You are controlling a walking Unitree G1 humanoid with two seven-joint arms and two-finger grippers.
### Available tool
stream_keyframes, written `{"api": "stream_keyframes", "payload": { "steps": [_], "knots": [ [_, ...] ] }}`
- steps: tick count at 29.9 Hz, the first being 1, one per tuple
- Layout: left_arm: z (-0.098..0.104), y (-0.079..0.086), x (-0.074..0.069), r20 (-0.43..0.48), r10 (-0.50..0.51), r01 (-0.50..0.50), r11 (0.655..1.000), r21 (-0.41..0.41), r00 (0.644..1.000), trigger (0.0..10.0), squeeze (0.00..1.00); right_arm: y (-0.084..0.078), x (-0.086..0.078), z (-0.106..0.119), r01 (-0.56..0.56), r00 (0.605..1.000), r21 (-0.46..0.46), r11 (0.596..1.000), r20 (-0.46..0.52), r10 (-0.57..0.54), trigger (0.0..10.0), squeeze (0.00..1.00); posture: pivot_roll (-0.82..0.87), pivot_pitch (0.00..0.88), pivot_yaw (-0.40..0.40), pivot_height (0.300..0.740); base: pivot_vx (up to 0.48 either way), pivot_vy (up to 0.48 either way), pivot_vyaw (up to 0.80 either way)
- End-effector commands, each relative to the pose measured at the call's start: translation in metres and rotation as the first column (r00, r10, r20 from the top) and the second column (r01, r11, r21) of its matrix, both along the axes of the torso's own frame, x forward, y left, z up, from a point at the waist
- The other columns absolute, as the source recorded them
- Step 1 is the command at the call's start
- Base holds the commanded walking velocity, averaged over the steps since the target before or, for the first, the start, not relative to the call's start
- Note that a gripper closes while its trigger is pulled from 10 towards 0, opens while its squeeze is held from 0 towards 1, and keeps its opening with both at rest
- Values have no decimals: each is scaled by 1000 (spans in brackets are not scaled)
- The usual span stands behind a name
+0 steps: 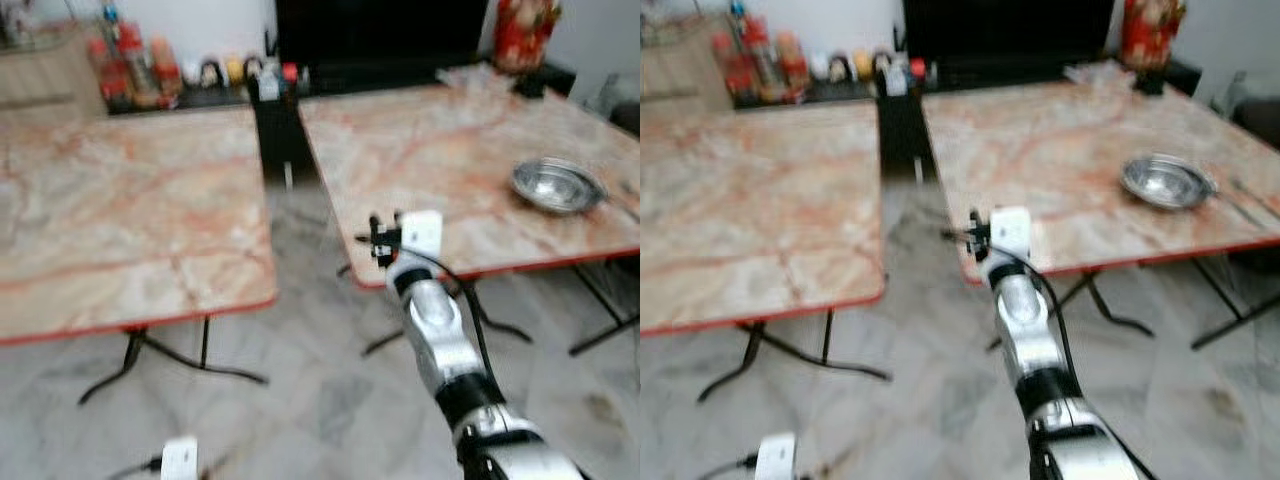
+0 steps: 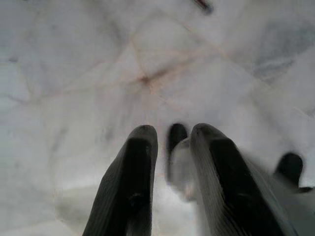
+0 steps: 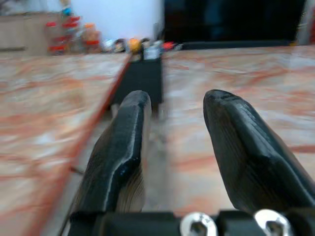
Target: Setting the table
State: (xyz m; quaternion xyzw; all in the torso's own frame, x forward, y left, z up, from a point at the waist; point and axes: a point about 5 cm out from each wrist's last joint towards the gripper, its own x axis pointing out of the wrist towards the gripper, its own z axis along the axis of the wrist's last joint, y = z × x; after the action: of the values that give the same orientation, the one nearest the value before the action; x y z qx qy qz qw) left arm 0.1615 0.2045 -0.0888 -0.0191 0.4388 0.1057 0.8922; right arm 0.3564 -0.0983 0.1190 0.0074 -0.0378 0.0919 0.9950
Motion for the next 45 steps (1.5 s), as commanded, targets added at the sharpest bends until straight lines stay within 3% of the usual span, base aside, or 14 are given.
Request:
{"api": "stream_keyframes", "payload": {
  "steps": [1,11,14,16,20,24,26,27,28,31,33,38,45],
  "knots": [
    [-2,1,-4,-13,4,-4,1000,3,1000,10000,0,5,1,4,-21,1000,1,1000,9,21,10000,0,-4,0,10,732,0,0,0],
    [-2,1,-4,-16,0,0,1000,5,1000,10000,0,-8,-6,-22,26,996,-1,1000,-88,-26,10000,0,-11,0,15,732,0,0,0],
    [-2,1,-5,-17,-3,3,1000,4,1000,10000,0,-16,-14,-37,37,990,-11,999,-132,-39,10000,0,-8,0,12,732,0,0,0],
    [-2,1,-4,-13,2,-2,1000,4,1000,10000,0,-30,-28,-63,64,974,-43,997,-213,-72,10000,0,-7,0,10,732,0,0,0],
    [-2,1,-5,-10,5,-5,1000,3,1000,10000,0,-47,-47,-93,96,936,-97,991,-330,-123,10000,0,-14,0,12,732,0,0,0],
    [-2,1,-5,-9,6,-6,1000,2,1000,10000,0,-50,-50,-98,101,928,-105,989,-348,-131,10000,0,-14,0,12,732,0,0,0],
    [-2,1,-5,-20,-6,6,1000,1,1000,10000,0,-78,-99,-152,142,777,-162,977,-594,-211,10000,0,-16,0,23,732,0,0,0],
    [-2,1,-5,-20,-6,6,1000,1,1000,10000,0,-78,-99,-152,142,777,-162,977,-594,-211,10000,0,-16,0,23,732,0,0,0],
    [-2,1,-5,-17,-6,6,1000,1,1000,10000,0,-83,-118,-167,136,719,-165,977,-662,-211,10000,0,-15,0,23,732,0,0,0],
    [-1,3,-3,-14,3,-3,1000,3,1000,10000,0,-89,-144,-185,117,638,-189,975,-738,-220,10000,0,-6,0,21,732,0,0,0],
    [-1,4,-2,-13,5,-5,1000,6,1000,10000,0,-95,-168,-198,116,557,-213,970,-795,-241,10000,0,1,0,21,732,0,0,0],
    [0,6,-2,-14,10,-9,1000,9,1000,10000,0,-99,-186,-206,167,498,-191,967,-830,-250,10000,0,-4,0,30,732,0,57,0],
    [0,5,-2,-17,-3,3,1000,10,1000,10000,0,-97,-173,-200,186,531,-180,966,-808,-253,10000,0,-8,0,34,732,0,325,0]
  ]
}}
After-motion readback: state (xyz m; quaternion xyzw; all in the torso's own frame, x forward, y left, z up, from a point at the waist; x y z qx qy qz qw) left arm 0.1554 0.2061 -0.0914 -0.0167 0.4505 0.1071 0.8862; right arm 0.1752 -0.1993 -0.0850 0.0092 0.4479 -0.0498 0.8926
